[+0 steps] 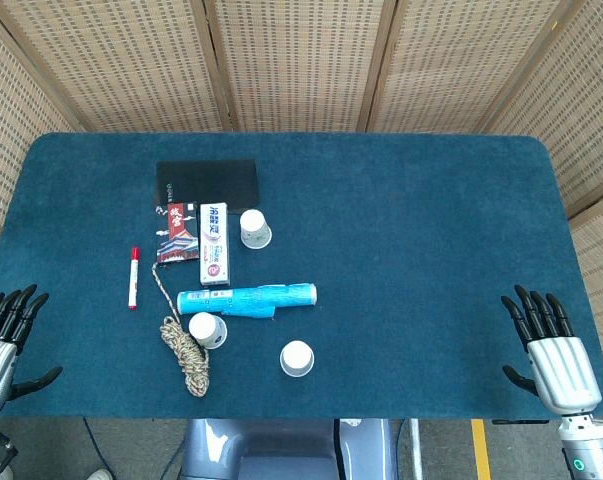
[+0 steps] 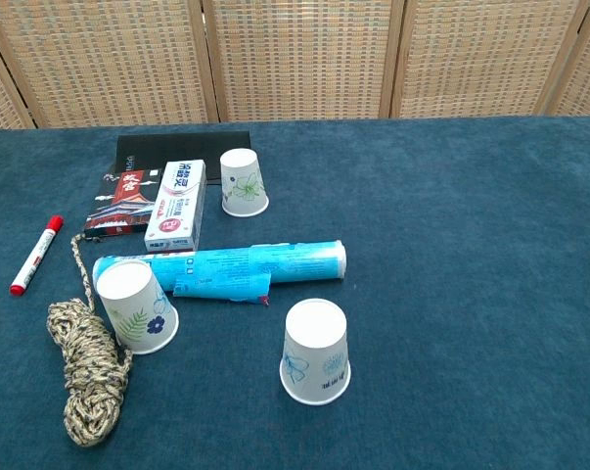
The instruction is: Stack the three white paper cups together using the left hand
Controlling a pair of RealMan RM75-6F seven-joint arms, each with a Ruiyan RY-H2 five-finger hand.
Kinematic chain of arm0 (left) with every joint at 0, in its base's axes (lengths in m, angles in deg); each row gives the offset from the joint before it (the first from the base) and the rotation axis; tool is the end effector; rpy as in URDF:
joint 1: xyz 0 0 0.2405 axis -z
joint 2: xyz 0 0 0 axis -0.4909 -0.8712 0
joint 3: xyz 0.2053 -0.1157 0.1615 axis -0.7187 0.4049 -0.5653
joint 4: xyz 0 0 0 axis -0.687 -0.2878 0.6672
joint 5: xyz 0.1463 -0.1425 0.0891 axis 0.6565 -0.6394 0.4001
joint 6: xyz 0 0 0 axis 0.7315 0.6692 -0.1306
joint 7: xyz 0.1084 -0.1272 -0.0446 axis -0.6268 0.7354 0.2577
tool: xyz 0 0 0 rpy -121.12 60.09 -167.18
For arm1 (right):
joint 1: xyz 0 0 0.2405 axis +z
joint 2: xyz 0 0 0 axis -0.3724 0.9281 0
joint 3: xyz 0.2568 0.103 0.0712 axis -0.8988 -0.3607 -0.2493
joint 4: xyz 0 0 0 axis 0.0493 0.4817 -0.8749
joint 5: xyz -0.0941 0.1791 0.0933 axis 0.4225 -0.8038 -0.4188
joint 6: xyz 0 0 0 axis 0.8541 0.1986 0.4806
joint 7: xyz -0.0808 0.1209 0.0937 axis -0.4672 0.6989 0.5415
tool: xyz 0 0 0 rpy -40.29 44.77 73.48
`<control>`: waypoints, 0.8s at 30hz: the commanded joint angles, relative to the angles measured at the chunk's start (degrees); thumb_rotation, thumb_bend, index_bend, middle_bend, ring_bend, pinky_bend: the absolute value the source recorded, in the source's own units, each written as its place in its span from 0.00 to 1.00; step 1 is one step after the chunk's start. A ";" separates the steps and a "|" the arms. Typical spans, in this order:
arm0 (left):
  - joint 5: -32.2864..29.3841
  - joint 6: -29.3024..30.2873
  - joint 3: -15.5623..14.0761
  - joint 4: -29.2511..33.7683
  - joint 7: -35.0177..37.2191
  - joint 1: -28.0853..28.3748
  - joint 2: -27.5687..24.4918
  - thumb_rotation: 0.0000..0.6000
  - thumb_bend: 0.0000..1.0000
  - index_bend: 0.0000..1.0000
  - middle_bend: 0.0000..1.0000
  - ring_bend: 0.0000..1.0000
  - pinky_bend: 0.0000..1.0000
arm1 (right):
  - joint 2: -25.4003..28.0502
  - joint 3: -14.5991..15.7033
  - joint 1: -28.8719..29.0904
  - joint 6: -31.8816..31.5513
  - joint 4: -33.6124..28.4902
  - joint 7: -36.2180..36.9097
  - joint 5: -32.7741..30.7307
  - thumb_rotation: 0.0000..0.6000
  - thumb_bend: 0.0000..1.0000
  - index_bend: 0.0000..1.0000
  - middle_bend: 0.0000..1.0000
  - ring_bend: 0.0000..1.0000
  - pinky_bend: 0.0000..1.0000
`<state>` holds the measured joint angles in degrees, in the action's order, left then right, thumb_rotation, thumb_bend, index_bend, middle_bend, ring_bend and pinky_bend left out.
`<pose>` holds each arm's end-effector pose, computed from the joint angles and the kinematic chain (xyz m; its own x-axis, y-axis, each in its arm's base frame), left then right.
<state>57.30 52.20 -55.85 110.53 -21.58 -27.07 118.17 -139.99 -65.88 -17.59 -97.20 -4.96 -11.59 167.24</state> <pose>-0.3216 0.1781 0.1591 0.4503 -0.0099 0.8928 0.8839 -0.1362 -0.4473 -0.3158 -0.2016 0.1492 0.5203 0.0304 0.8534 -0.8444 -0.1311 0.5195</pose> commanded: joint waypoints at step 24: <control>16.18 -27.94 4.20 -3.96 6.27 30.73 7.81 1.00 0.00 0.00 0.00 0.00 0.00 | 0.61 -1.66 0.65 1.73 -2.56 -1.38 -3.65 1.00 0.00 0.00 0.00 0.00 0.00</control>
<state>71.84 29.16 -53.25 106.15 -12.97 -1.19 123.79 -139.40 -67.40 -17.03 -95.59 -7.47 -12.93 163.76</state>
